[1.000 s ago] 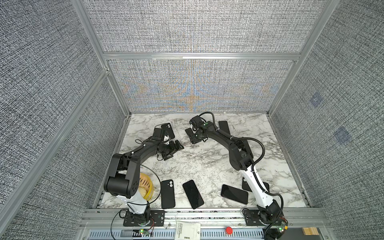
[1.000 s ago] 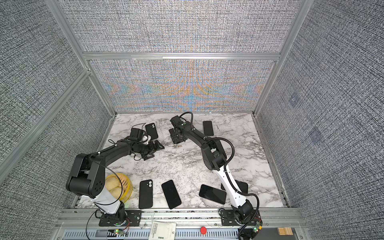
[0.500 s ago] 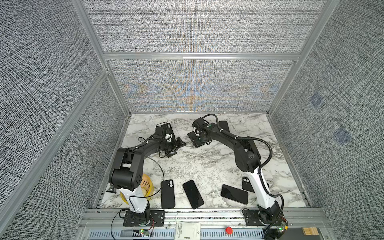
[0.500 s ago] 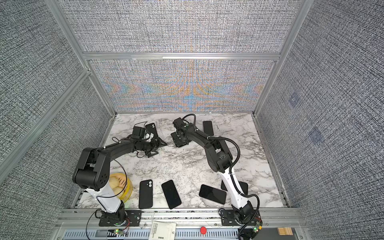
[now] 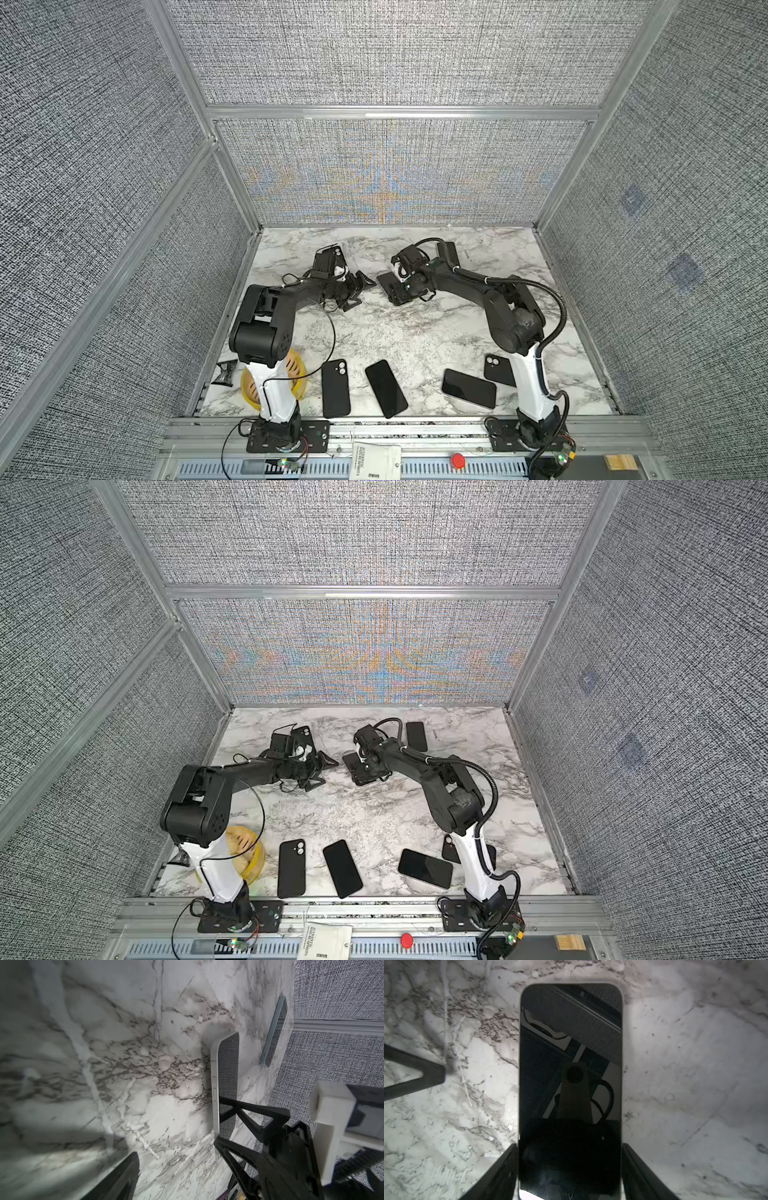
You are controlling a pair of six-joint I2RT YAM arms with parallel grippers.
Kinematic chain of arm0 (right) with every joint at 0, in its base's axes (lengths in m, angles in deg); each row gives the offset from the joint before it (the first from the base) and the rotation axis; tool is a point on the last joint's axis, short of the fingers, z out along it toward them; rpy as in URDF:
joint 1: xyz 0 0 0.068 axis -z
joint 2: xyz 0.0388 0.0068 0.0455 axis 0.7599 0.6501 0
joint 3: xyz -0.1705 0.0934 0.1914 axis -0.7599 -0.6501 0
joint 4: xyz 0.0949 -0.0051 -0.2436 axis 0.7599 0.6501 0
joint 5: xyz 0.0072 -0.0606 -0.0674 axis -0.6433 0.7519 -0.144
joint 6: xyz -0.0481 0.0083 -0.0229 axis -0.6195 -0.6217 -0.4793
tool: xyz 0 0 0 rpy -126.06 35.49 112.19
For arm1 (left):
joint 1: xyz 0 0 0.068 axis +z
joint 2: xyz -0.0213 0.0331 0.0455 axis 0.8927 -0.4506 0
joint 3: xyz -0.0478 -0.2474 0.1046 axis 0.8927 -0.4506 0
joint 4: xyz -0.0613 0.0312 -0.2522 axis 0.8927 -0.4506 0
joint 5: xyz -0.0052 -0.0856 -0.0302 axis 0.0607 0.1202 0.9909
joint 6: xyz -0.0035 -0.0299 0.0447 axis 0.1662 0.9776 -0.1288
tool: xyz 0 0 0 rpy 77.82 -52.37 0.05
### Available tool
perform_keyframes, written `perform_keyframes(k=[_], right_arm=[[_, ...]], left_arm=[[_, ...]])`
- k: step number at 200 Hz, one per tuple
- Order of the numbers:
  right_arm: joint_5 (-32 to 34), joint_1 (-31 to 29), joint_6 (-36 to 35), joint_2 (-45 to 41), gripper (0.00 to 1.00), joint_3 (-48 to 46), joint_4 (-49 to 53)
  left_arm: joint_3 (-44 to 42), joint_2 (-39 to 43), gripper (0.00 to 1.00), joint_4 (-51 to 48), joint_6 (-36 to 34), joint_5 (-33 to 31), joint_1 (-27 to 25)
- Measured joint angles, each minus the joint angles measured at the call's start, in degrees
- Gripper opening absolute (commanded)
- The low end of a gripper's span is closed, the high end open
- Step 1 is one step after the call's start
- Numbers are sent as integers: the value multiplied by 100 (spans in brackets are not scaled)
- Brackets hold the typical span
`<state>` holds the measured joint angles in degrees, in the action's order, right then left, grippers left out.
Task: Put the phone into the phone case
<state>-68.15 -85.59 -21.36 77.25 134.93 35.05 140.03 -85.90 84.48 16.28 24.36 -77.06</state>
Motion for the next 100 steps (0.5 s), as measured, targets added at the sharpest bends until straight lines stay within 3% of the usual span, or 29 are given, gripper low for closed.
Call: perform_keyframes(k=[100], right_arm=[[-472, -11, 85, -289, 64, -568, -433]], left_arm=[[608, -973, 57, 870, 457, 284, -114]])
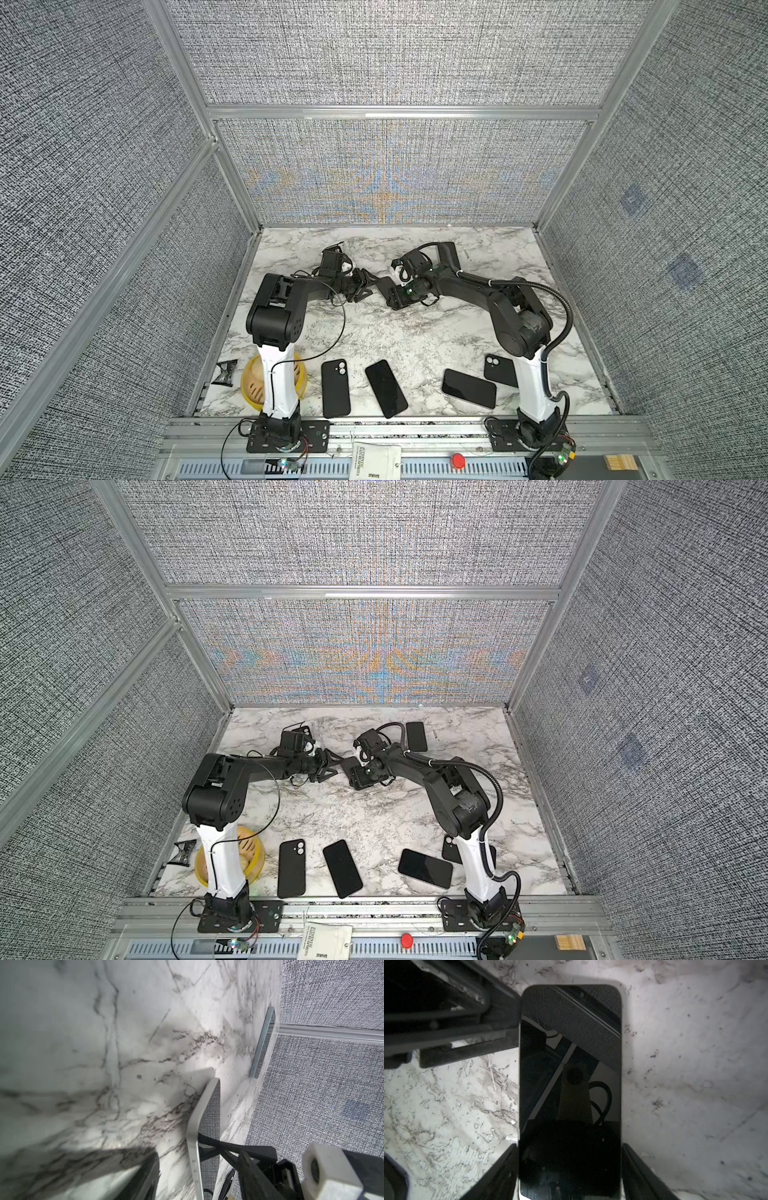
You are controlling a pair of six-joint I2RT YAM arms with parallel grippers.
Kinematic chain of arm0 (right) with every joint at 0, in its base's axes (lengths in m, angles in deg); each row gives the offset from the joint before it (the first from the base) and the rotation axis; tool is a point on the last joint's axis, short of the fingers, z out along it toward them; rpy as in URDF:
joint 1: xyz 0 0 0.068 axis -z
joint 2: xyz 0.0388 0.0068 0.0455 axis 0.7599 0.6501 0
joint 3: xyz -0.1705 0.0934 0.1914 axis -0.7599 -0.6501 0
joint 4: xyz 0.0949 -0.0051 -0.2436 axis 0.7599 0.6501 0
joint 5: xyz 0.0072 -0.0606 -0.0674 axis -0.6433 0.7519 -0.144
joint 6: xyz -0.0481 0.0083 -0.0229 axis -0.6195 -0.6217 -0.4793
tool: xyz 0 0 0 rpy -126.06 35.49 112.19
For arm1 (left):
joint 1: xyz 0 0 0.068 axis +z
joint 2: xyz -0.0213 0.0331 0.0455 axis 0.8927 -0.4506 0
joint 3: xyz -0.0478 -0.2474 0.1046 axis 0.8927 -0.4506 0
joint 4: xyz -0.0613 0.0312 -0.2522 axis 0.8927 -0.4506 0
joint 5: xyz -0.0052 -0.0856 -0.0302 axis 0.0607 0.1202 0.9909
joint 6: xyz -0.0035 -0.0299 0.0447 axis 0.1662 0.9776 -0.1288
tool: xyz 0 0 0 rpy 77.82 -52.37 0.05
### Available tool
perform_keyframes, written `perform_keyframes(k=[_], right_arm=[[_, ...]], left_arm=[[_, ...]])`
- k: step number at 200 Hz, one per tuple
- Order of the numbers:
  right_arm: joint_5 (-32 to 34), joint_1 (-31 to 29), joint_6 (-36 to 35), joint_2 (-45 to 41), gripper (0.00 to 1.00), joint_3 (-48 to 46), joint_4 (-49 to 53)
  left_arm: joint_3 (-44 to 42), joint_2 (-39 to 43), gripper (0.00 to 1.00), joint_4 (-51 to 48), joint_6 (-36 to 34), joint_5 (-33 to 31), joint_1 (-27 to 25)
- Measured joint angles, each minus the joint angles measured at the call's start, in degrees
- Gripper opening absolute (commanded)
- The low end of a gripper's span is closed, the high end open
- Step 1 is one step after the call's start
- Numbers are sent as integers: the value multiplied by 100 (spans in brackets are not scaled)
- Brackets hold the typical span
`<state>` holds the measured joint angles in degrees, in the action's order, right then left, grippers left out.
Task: Put the phone into the phone case
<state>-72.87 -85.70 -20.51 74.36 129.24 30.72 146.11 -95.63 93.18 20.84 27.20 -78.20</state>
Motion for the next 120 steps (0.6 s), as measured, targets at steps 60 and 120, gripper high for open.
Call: perform_keyframes(k=[60, 120], right_arm=[[-114, -11, 0, -66, 63, -155, -129], [-210, -35, 0, -37, 63, -127, -166]], left_arm=[[164, -315, 40, 317, 42, 105, -2], [170, -485, 24, 625, 166, 192, -15]])
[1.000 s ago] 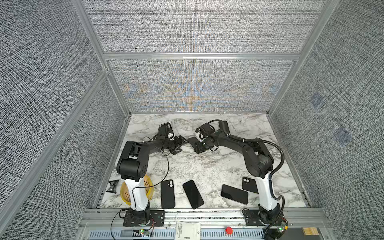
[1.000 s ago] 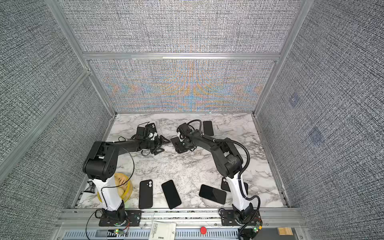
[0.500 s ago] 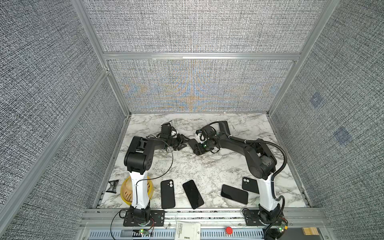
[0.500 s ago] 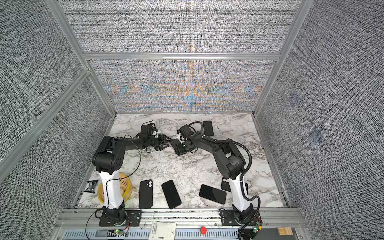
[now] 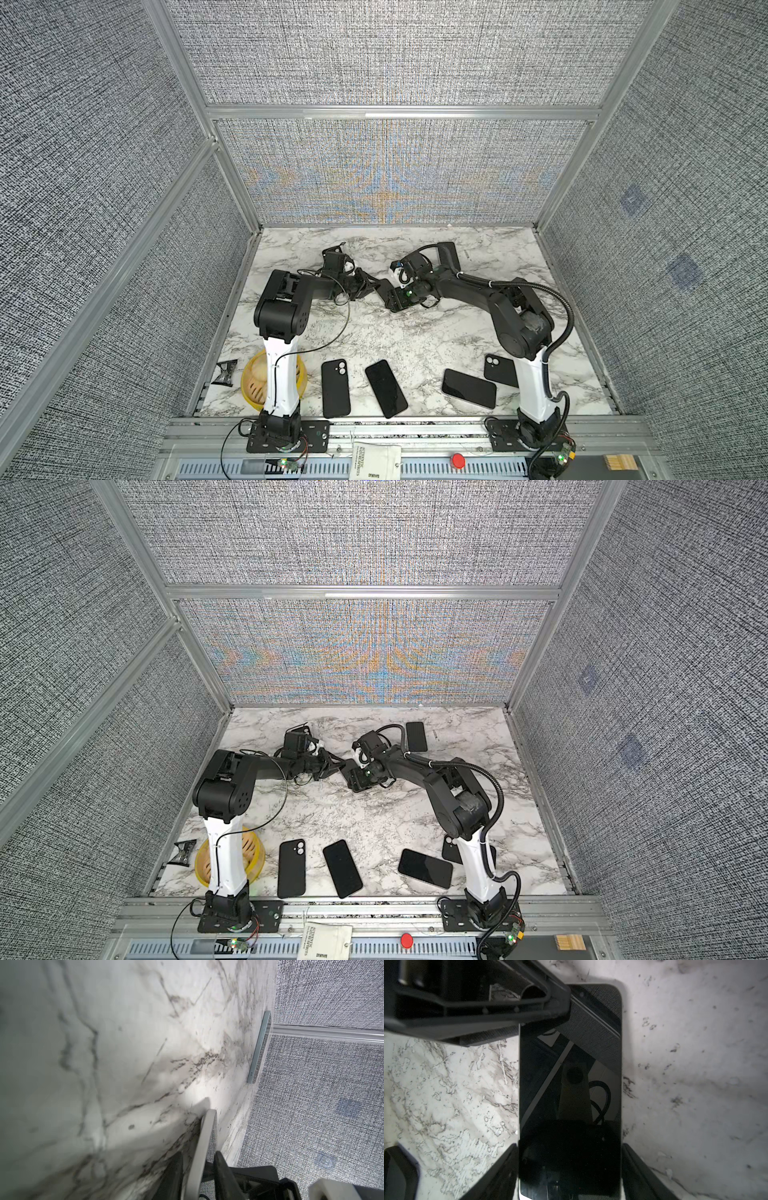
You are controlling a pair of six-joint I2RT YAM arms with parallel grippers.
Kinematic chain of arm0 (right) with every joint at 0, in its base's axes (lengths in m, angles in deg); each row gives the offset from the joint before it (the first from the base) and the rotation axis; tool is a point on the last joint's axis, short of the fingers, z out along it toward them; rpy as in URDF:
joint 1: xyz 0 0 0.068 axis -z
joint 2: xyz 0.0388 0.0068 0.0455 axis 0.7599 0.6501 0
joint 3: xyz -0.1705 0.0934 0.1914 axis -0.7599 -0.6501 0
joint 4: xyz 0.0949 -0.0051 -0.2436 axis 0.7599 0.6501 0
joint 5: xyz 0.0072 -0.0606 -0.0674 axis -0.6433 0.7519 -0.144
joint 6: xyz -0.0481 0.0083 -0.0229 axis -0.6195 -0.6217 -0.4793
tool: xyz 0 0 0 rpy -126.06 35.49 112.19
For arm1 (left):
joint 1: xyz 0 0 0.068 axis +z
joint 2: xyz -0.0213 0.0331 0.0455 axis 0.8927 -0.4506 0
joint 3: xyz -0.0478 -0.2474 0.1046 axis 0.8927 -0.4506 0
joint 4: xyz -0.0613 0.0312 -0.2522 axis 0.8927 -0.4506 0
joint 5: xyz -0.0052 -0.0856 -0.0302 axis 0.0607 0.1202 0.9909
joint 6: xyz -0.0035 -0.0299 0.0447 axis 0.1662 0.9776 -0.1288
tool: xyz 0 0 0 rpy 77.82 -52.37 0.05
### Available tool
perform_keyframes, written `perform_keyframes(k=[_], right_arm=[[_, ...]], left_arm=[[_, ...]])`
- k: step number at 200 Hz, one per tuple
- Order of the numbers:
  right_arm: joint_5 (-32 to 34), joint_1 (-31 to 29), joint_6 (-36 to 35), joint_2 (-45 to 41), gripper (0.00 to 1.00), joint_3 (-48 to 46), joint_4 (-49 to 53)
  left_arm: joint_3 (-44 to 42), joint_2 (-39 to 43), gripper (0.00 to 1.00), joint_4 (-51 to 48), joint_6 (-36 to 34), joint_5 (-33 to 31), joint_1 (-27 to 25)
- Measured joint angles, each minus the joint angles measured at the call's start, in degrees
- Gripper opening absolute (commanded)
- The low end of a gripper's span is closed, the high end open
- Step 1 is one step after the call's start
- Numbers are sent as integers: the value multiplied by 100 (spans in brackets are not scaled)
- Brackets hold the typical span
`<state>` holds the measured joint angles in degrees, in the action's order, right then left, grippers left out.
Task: Put the phone into the phone case
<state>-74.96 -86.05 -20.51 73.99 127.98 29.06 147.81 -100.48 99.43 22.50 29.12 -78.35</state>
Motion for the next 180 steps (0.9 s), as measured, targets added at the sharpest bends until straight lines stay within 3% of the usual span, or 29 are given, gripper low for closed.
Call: perform_keyframes(k=[69, 128, 180], right_arm=[[-35, 4, 15, 4, 65, 52, 127], [61, -11, -116, -146, 81, 28, 214], [247, 2, -221, -737, 83, -199, 197]], left_arm=[[-116, 42, 8, 378, 20, 210, 2], [-339, 129, 7, 721, 256, 225, 0], [-472, 321, 5, 866, 334, 179, 0]])
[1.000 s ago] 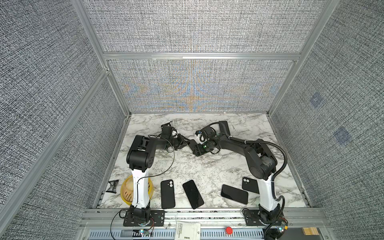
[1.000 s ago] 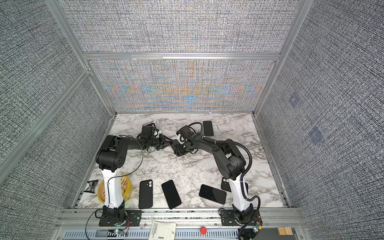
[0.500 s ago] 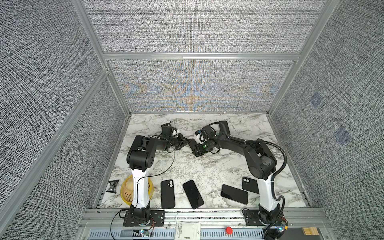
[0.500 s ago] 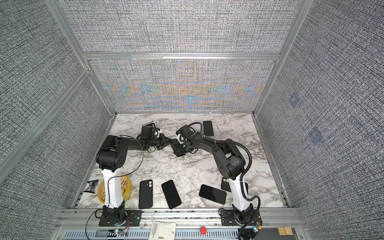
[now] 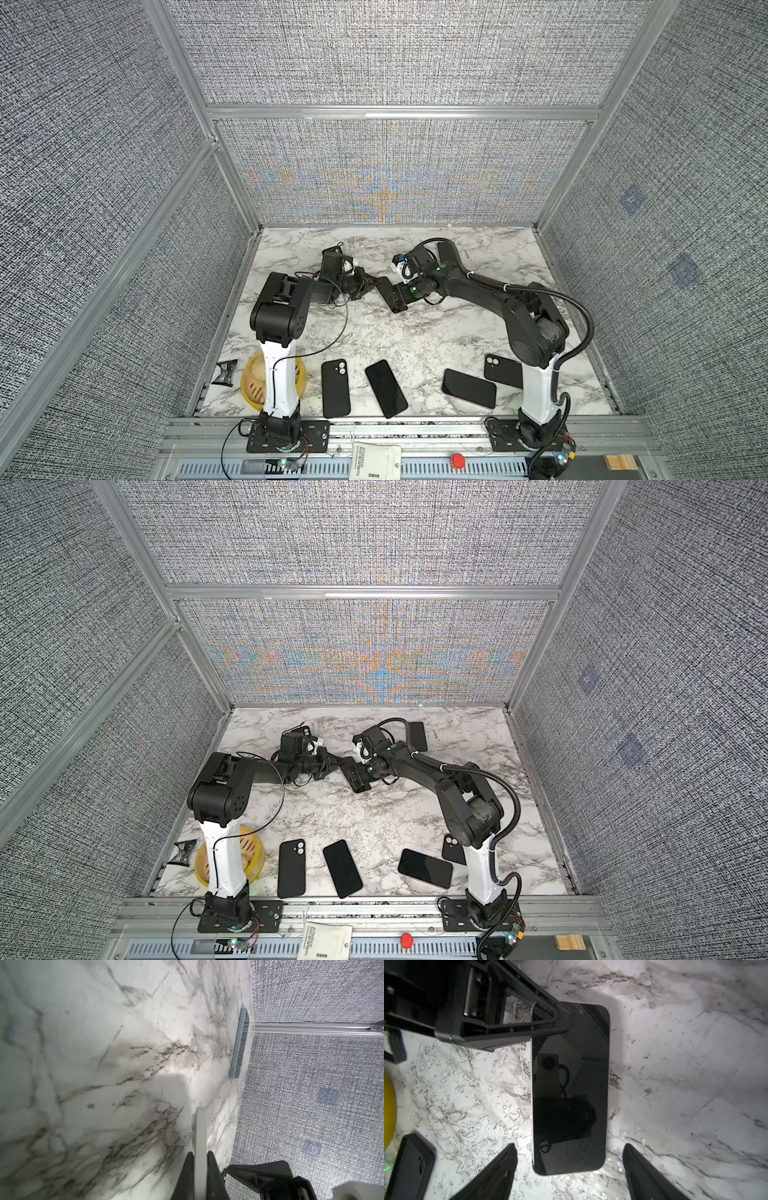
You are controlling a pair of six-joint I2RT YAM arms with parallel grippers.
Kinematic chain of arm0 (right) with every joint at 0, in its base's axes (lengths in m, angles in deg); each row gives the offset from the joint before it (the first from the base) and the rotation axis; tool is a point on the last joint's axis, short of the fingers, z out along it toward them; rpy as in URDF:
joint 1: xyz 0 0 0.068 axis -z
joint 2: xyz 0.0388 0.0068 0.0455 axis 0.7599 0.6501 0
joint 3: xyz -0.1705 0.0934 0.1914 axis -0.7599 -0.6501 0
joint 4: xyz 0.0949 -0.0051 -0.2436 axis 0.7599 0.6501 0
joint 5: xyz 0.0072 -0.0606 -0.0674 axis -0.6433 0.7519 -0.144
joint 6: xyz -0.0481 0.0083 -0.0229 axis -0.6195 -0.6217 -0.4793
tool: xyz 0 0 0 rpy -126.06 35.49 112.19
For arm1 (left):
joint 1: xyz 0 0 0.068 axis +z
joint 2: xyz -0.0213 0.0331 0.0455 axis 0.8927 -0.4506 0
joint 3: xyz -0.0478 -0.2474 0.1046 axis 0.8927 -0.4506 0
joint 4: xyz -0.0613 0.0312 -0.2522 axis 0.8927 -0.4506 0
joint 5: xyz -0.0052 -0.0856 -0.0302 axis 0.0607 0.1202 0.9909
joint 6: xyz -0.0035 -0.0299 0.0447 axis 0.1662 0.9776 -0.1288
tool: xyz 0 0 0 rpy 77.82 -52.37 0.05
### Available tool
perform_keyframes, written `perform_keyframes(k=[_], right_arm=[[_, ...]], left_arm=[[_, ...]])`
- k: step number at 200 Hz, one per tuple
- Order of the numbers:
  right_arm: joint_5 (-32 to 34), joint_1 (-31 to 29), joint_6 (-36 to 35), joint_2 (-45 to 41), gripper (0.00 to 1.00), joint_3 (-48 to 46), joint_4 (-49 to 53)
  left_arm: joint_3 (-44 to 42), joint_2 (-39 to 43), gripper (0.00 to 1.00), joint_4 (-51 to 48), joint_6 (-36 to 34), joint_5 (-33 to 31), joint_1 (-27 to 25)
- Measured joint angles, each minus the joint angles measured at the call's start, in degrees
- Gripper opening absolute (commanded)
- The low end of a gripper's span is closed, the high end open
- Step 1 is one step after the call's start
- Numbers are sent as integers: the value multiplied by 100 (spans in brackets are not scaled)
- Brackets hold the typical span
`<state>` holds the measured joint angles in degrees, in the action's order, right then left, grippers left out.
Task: Put the phone into the phone case
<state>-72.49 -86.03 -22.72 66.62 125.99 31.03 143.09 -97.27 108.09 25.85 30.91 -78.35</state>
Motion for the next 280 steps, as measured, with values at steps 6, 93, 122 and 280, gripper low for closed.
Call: perform_keyframes(k=[6, 93, 122, 280], right_arm=[[17, 17, 2, -103, 83, -59, -9], [-302, 544, 1976, -2583, 81, -2570, -1906], [-640, 778, 3663, -2785, 79, -4089, -3954], [-1316, 850, 7143, -881, 34, -4113, -8760]], left_arm=[[-26, 20, 5, 63, 55, 4, 0], [-264, 496, 5, 1370, 1064, 17, 0], [-339, 501, 5, 1915, 1547, 2, -17], [-492, 391, 5, 3425, 2968, -271, -138]])
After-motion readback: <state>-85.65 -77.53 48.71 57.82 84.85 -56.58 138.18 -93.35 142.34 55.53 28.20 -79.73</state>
